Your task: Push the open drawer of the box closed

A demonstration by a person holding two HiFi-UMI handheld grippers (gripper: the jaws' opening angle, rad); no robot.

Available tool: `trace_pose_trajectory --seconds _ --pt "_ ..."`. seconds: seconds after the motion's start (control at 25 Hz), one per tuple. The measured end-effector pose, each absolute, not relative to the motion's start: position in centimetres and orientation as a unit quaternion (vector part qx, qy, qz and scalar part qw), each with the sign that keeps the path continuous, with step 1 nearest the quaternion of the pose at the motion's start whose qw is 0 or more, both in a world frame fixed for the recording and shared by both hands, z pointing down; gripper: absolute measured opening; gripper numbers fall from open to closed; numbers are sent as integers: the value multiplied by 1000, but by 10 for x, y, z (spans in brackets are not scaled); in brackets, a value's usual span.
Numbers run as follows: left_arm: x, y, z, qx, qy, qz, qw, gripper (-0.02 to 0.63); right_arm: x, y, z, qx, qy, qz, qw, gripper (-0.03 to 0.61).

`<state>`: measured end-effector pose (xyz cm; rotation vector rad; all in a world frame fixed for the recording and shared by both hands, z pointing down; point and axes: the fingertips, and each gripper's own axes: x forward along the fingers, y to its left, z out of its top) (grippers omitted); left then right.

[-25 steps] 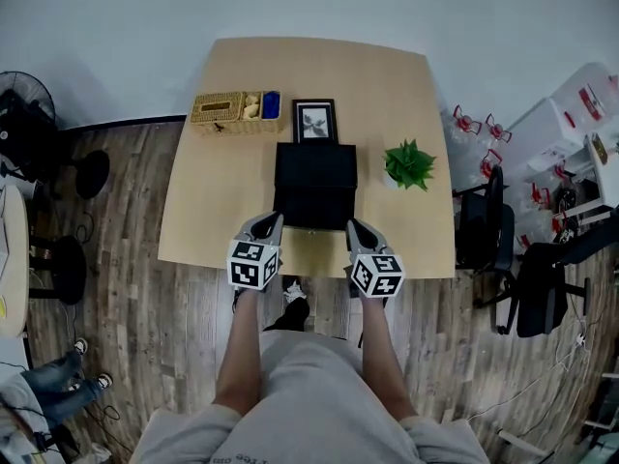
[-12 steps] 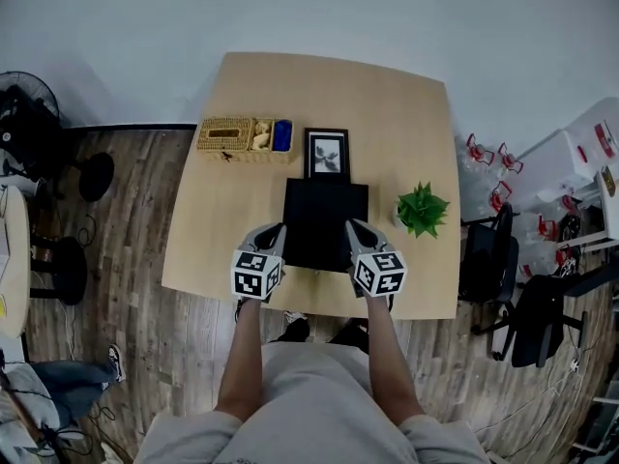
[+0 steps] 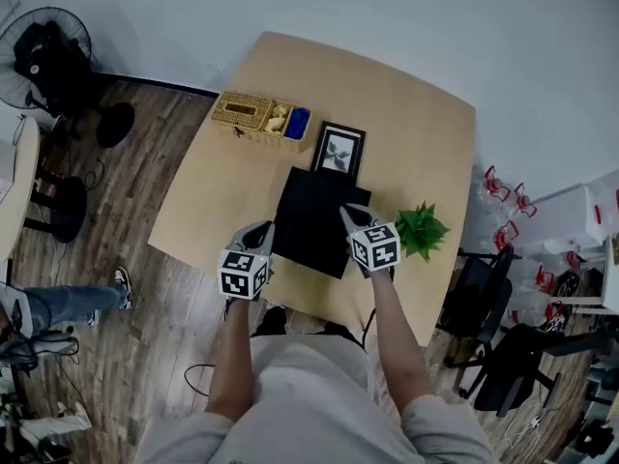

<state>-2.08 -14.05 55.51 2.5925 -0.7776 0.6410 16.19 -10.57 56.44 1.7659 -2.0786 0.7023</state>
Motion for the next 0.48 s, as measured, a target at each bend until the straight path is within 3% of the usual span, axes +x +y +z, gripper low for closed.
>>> trace_pose_trajectory --seconds 0.24,0.48 --pt "-31 -115 575 901 -304 242 192 52 160 -118 589 553 -762 249 225 2" --pt "-39 -81 605 888 -313 261 213 52 150 -135 609 464 -795 207 331 2"
